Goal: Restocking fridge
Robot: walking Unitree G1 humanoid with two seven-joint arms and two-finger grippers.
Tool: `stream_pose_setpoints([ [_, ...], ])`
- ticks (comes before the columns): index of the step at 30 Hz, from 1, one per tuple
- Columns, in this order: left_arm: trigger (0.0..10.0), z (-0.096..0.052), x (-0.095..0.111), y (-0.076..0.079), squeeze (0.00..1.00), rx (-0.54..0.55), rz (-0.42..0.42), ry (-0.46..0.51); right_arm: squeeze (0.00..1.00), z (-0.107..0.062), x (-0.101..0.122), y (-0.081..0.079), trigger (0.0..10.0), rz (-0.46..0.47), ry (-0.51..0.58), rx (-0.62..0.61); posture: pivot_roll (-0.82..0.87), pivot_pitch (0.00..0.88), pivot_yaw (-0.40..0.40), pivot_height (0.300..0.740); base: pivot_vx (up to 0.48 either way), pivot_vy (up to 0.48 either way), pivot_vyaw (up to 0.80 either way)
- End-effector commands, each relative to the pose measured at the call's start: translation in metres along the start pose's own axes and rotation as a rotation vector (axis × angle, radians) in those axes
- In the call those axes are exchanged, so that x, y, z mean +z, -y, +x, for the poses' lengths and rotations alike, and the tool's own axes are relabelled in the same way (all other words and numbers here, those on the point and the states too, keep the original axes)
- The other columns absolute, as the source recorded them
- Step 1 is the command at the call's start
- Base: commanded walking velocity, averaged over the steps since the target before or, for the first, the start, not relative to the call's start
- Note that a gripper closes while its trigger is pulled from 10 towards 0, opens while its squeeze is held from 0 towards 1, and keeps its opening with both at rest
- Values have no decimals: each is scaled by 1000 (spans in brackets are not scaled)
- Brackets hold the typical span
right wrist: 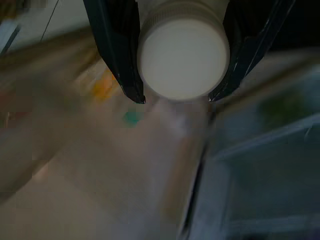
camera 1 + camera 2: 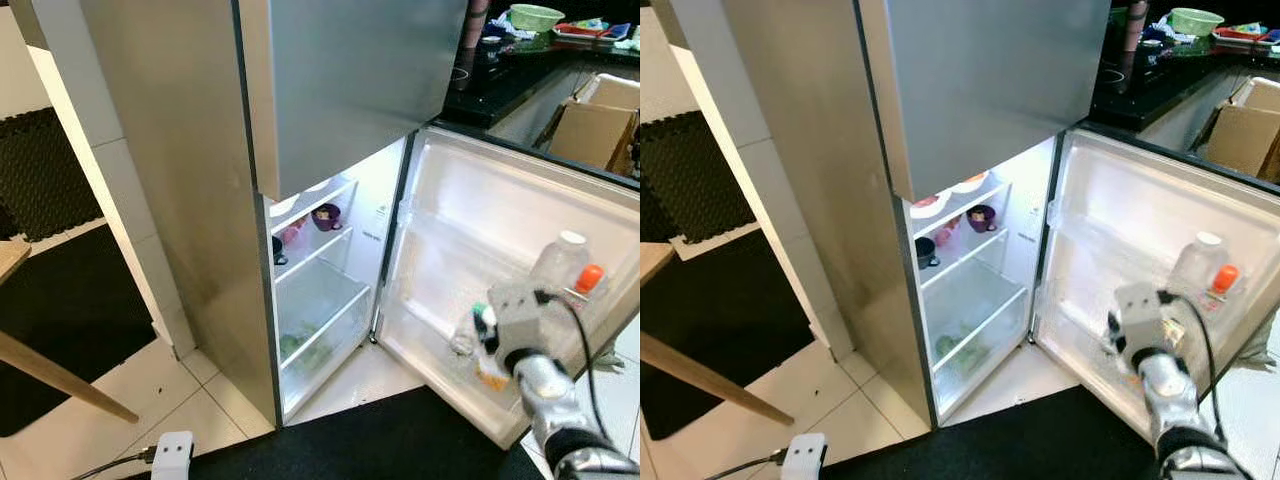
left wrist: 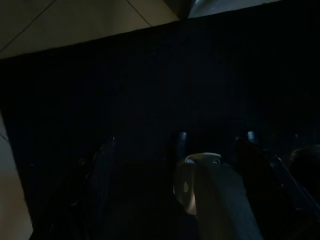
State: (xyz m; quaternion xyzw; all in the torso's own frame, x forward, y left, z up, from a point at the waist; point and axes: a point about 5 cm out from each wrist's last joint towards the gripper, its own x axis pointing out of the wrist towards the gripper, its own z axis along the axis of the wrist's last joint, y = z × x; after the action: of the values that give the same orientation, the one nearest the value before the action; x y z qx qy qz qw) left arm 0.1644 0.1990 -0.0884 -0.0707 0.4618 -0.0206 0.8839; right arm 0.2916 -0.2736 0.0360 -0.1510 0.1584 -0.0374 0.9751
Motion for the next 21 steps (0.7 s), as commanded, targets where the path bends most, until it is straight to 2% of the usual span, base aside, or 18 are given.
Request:
stream_pose_setpoints([
  [1, 10000, 1, -4, 4, 0, -12, 5, -18, 0, -15, -36, -11, 10000, 18, -147, 24, -154, 0, -34, 740, 0, 0, 0],
  [2, 10000, 1, -4, 5, 0, -14, 7, -20, 0, -21, -47, -14, 10000, 30, -193, 29, -154, 0, -34, 740, 0, 0, 0],
  [3, 10000, 1, -4, 5, 0, -14, 7, -20, 0, -21, -47, -14, 10000, 30, -193, 29, -154, 0, -34, 740, 0, 0, 0],
  [5, 10000, 1, -6, 7, 0, -24, 7, -27, 0, -50, -92, -25, 10000, 62, -383, 51, -148, 0, -36, 740, 0, 0, 0],
  [6, 10000, 1, -6, 7, 0, -24, 7, -27, 0, -50, -92, -25, 10000, 62, -383, 51, -148, 0, -36, 740, 0, 0, 0],
  [7, 10000, 1, -6, 8, 0, -28, 6, -29, 0, -60, -105, -28, 10000, 77, -439, 56, -148, 0, -36, 740, 0, 0, 0],
  [8, 10000, 1, -6, 8, 0, -28, 6, -29, 0, -60, -105, -28, 10000, 77, -439, 56, -148, 0, -36, 740, 0, 0, 0],
  [10, 10000, 1, -7, 11, 0, -36, 3, -32, 0, -83, -129, -32, 10000, 92, -551, 56, -146, 0, -37, 740, 0, 0, 0],
  [12, 10000, 2, -8, 12, 0, -43, 6, -37, 0, -97, -142, -33, 10000, 103, -611, 54, -145, 0, -37, 740, 0, 0, 0],
  [15, 10000, 2, -9, 13, 0, -45, 3, -40, 0, -110, -153, -34, 10000, 131, -673, 46, -146, 0, -36, 740, 0, 0, -800],
  [21, 10000, 2, -9, 14, 0, -45, 2, -42, 0, -117, -159, -36, 10000, 130, -705, 49, -143, 0, -38, 740, 0, 0, -800],
])
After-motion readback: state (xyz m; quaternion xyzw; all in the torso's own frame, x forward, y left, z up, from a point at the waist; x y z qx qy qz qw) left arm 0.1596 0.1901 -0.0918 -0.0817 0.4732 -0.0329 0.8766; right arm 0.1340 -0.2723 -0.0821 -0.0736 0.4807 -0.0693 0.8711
